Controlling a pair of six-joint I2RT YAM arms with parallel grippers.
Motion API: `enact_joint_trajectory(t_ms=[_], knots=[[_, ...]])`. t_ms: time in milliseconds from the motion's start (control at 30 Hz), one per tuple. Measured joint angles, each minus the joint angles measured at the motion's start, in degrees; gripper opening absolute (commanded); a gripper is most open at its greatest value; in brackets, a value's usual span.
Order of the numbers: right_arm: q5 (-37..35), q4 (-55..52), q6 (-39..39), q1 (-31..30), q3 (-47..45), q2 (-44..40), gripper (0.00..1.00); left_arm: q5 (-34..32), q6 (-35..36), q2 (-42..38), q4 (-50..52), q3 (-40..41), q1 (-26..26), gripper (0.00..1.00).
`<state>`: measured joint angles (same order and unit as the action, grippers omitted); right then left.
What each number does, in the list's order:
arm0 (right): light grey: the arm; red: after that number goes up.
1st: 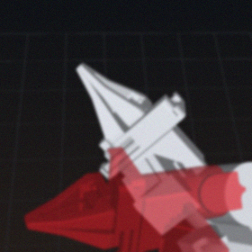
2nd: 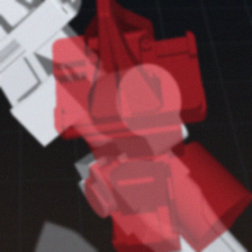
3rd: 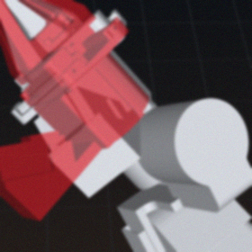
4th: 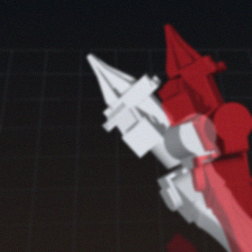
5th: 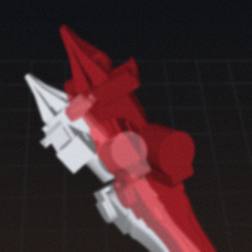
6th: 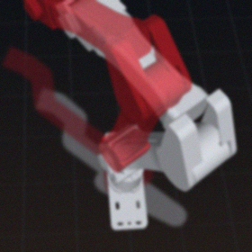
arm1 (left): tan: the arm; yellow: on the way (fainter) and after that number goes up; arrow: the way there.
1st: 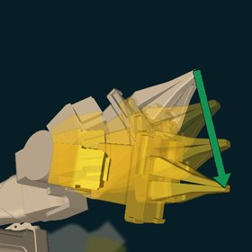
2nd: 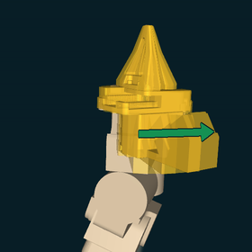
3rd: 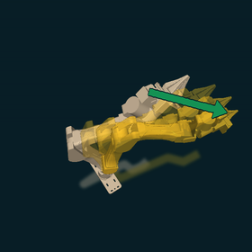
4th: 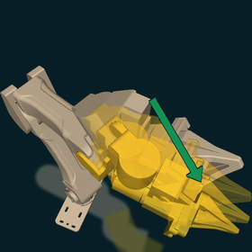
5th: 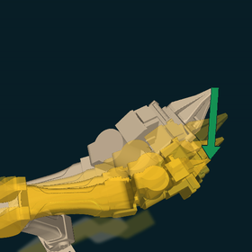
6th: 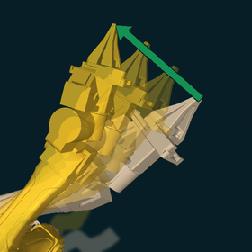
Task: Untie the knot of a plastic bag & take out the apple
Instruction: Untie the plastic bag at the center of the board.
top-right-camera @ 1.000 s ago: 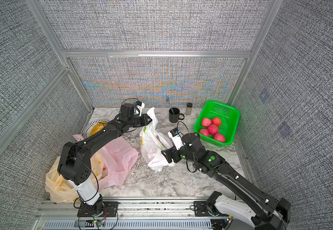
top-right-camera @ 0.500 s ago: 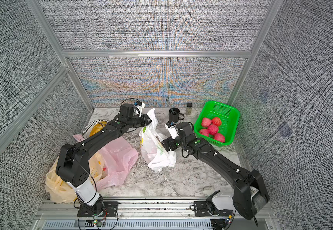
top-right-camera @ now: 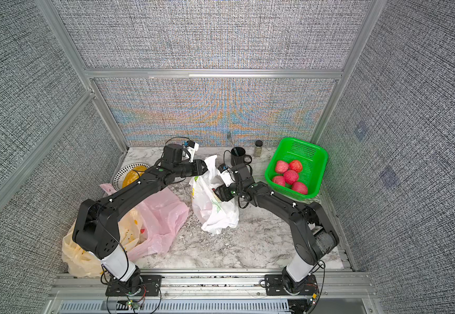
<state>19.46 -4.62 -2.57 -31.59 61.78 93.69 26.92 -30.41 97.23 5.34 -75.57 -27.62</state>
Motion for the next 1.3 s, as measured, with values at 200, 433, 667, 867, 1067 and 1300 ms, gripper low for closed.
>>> enact_joint_trajectory(t_ms=[200, 433, 667, 867, 1067, 1300], knots=[[1.4, 0.2, -4.0, -0.3, -2.8, -4.9, 0.0, -1.5, 0.5, -3.5, 0.8, 3.1, 0.0, 0.73], [-3.1, -0.7, -9.5, -2.6, -3.3, -9.5, 0.0, -4.8, 1.8, -11.0, 4.3, 6.8, 0.0, 0.79], [-7.7, -1.4, -14.0, -3.3, -3.3, -9.3, 0.0, -8.4, 3.6, -18.5, 9.9, 9.5, -2.1, 0.91], [-9.1, -1.4, -15.4, -3.7, -3.0, -8.4, 0.0, -14.0, 4.7, -22.9, 14.9, 10.7, -4.7, 1.0], [-10.0, -1.2, -15.5, -4.0, -2.9, -8.6, 0.0, -19.7, 3.1, -25.5, 17.8, 12.7, -7.0, 1.0], [-10.5, -1.2, -15.6, -4.6, -3.1, -8.9, 0.0, -24.1, -1.7, -24.8, 15.9, 16.7, -10.5, 1.0]])
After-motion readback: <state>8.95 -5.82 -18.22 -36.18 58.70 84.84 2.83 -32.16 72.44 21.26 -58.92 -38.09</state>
